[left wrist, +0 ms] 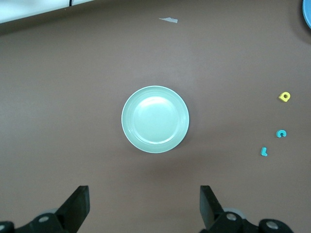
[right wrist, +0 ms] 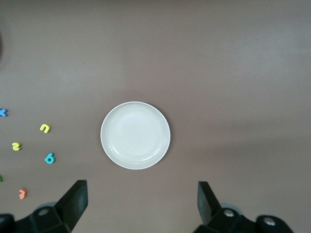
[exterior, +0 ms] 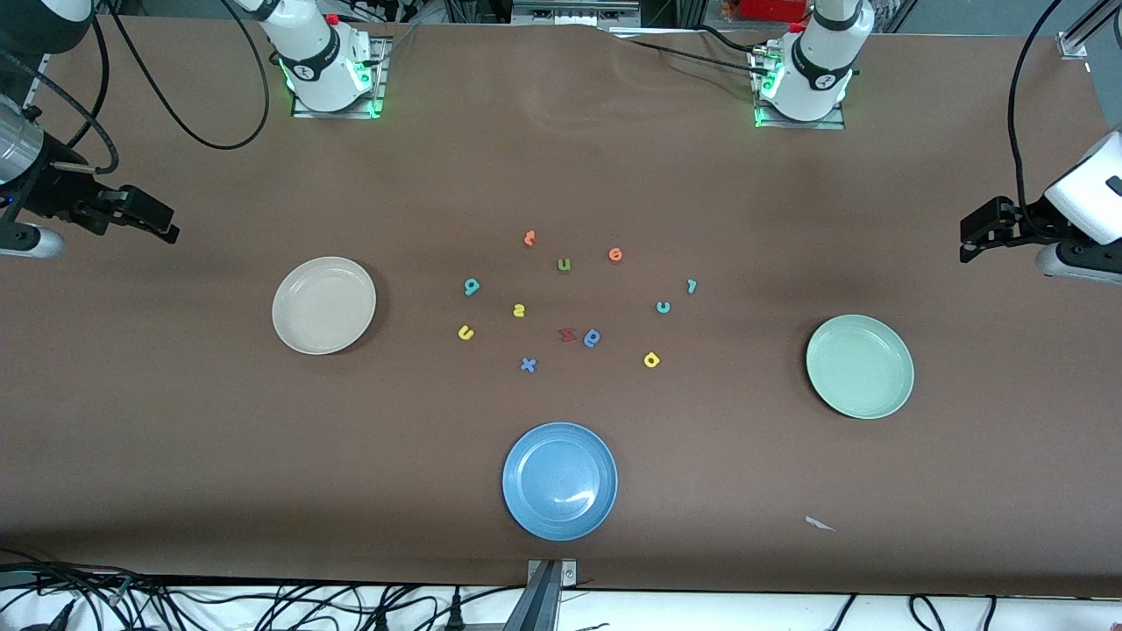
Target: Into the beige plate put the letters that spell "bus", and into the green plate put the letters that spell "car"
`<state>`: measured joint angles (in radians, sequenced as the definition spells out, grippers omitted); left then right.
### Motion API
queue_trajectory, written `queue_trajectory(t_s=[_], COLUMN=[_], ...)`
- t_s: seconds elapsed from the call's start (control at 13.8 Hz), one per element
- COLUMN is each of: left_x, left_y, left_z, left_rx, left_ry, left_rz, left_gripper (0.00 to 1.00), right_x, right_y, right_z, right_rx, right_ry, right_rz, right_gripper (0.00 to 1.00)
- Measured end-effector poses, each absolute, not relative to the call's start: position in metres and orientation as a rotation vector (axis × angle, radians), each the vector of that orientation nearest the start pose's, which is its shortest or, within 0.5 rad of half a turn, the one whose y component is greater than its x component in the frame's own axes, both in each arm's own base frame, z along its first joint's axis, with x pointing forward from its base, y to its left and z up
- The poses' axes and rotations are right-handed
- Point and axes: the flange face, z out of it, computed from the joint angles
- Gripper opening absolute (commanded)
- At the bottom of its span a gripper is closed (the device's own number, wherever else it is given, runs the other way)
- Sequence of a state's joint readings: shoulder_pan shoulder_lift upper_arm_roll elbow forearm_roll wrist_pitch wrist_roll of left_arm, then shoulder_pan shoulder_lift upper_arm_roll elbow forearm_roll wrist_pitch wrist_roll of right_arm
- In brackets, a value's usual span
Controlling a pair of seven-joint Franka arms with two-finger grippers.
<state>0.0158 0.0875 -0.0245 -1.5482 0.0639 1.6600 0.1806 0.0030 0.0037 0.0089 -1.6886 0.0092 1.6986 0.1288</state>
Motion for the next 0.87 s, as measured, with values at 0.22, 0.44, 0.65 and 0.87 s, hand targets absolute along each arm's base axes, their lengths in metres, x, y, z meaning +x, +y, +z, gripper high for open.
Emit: queue_trajectory(t_s=[0.22, 0.44, 0.65, 0.87], left_x=[0.588, 0.588, 0.588, 0.588], left_y=[0.004, 0.011, 0.017, 0.017], left_z=[0.592, 0.592, 0.591, 0.591], left_rx=[-3.064, -3.061, -3.060, -3.060], left_ry=[0.304, 0.331, 0.332, 0.334], left_rz=[-0.017, -0.010, -0.007, -0.006], left_gripper=[1.00, 1.00, 1.00, 1.00], right_x=[0.564, 0.563, 0.563, 0.563], right_y=[0.007, 0.007, 0.007, 0.007], right_z=[0.578, 0.578, 0.578, 0.578], right_rx=[-3.126, -3.127, -3.127, -3.127], right_ry=[0.185, 0.185, 0.185, 0.185], right_rz=[-0.010, -0.009, -0.009, -0.009], right_gripper=[1.00, 1.00, 1.00, 1.00])
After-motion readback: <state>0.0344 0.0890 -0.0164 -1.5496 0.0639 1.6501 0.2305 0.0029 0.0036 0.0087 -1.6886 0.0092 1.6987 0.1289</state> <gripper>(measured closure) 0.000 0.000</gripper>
